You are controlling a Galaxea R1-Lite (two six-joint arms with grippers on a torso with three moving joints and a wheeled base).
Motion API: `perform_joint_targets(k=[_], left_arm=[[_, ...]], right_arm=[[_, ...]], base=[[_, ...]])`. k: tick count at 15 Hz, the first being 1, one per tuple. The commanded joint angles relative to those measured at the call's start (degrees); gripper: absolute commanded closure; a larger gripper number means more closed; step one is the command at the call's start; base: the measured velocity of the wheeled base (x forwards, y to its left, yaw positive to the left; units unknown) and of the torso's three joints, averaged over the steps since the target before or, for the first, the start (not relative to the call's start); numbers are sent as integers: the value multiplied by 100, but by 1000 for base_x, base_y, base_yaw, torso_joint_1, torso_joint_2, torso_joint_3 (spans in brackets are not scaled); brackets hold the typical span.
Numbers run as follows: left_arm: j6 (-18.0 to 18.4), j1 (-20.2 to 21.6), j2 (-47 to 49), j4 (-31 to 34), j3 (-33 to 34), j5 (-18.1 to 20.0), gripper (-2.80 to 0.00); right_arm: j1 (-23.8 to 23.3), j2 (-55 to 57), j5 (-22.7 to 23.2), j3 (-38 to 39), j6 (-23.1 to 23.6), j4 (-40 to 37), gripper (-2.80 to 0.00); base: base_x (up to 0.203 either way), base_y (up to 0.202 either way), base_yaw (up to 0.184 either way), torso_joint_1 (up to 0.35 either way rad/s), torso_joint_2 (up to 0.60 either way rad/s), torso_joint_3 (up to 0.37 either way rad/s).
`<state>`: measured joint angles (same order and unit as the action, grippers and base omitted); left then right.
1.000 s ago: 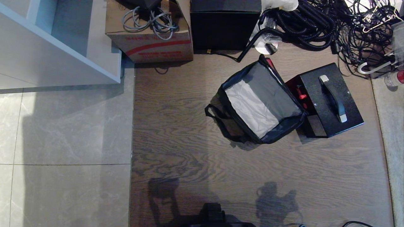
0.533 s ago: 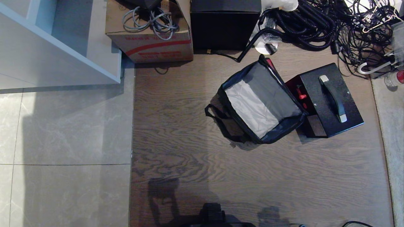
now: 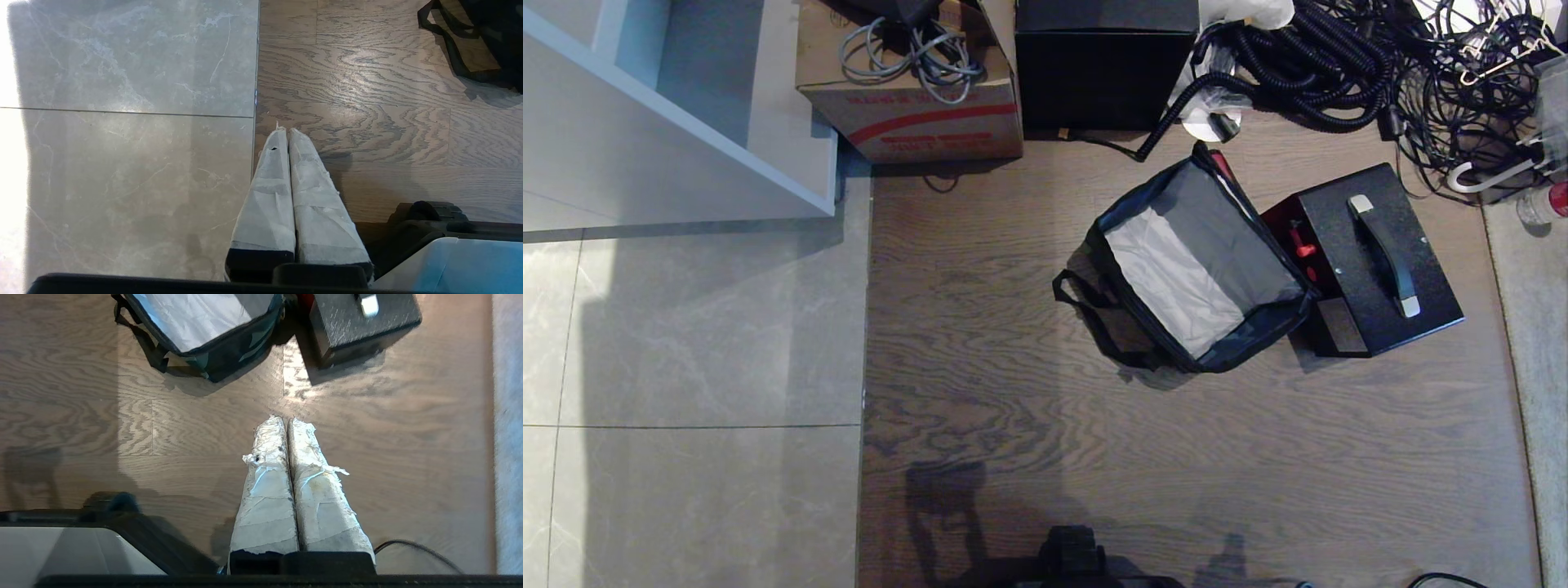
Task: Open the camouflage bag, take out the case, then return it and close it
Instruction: Grip the handle again
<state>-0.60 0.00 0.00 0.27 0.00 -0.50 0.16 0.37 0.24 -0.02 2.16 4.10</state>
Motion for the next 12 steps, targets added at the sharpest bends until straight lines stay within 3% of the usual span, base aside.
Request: perform_joint_targets(k=[1,12], left_arm=[[-2,0,0,0,0,-3,0],[-2,0,0,0,0,-3,0]], right_arm=[[2,-19,-17,178,8,-2,0],[2,-19,-16,187,-22,12,0]], base=[[0,0,0,0,0,0],[0,0,0,0,0,0]])
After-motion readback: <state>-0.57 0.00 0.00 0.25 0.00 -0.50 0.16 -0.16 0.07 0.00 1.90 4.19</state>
